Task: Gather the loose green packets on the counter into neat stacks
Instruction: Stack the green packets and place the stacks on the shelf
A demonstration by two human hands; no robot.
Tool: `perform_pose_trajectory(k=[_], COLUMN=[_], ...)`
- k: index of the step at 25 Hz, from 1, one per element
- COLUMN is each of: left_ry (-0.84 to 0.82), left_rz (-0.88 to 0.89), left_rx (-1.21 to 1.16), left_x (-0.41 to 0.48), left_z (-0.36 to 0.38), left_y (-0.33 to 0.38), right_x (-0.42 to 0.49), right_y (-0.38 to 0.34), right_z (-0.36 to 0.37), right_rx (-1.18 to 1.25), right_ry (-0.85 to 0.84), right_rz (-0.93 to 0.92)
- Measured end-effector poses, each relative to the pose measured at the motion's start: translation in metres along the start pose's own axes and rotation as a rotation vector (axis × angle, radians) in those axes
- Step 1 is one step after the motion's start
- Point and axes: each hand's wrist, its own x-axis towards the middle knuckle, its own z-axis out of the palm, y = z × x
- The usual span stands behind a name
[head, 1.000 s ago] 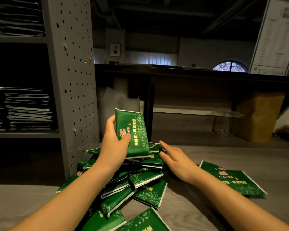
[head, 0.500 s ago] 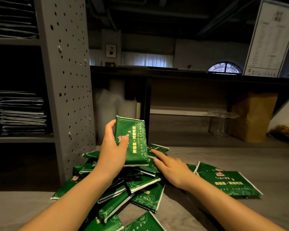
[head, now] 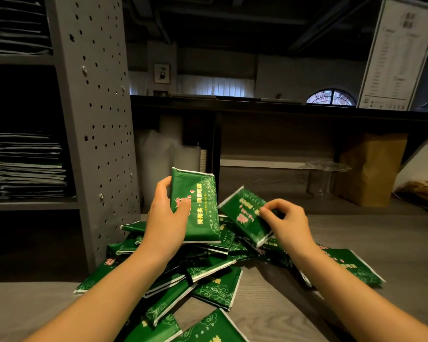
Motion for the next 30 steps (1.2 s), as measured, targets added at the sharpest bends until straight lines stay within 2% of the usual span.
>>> perform_pose_trajectory(k=[3, 7, 9, 14, 18, 22, 26, 30], left_ry=[-0.014, -0.027, -0.043, -0.1, -0.143, -0.056, 0.06, 0.131], left_rz=[-0.037, -0.088, -0.09, -0.07, 0.008, 0.045, 0.024, -0.018], left_rx=[-0.023, -0.068, -0.103, -0.241, -0.159, -0.11, -0.119, -0.135], left_x=[-0.003, -0.006, -0.009, -0.015, -0.023, -0.017, -0.005, 0.004], left_z=[0.001, 0.005, 0.008, 0.017, 0.021, 0.016, 0.002, -0.007], left_y=[0.006, 0.011, 0.011, 0.009, 0.01, 0.01, 0.01, 0.008], right_x=[-0.005, -0.02, -0.032, -0.053, -0.065, -0.05, -0.025, -0.017], right_y=[-0.017, -0.042, -0.049, -0.053, -0.056, -0.05, -0.022, -0.003], right_z=[-0.007, -0.001, 0.01, 0.035, 0.045, 0.04, 0.027, 0.031], right_rx=[0.256, 0.52, 0.438, 0.345, 0.327, 0.346, 0.046, -0.279], right_ry=[0.026, -0.119, -0.162, -0.147, -0.223, -0.313, -0.316, -0.495], right_rz=[0.032, 0.052, 0.001, -0.036, -0.09, -0.054, -0.049, -0.104])
